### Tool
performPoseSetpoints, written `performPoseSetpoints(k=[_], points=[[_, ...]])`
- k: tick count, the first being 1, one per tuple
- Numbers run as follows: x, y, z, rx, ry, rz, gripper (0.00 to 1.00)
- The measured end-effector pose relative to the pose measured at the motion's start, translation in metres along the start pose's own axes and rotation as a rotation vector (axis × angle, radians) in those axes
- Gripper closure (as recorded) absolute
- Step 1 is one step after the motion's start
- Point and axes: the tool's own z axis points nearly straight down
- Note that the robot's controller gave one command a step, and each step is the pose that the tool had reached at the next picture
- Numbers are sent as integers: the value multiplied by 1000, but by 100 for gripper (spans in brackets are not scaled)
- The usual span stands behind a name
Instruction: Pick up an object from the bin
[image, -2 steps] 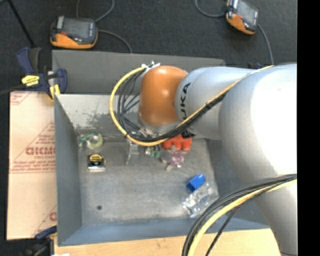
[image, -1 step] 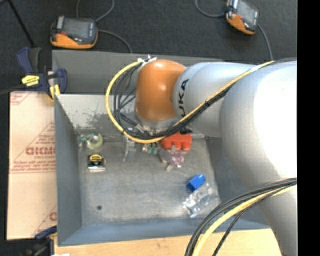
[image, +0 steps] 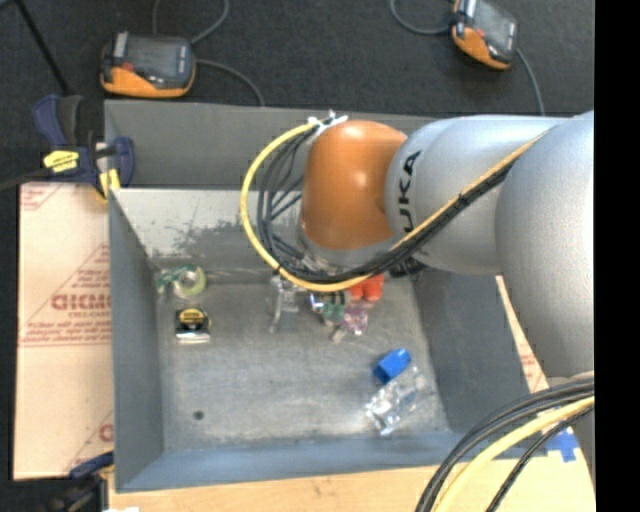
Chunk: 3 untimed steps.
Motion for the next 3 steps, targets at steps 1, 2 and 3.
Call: performPoseSetpoints(k=[1, 2, 3], points=[[23, -34, -1, 1, 4, 85, 100], [42, -33, -59, -1, -3, 80, 100], [81, -52, -53, 1, 5, 204, 100]])
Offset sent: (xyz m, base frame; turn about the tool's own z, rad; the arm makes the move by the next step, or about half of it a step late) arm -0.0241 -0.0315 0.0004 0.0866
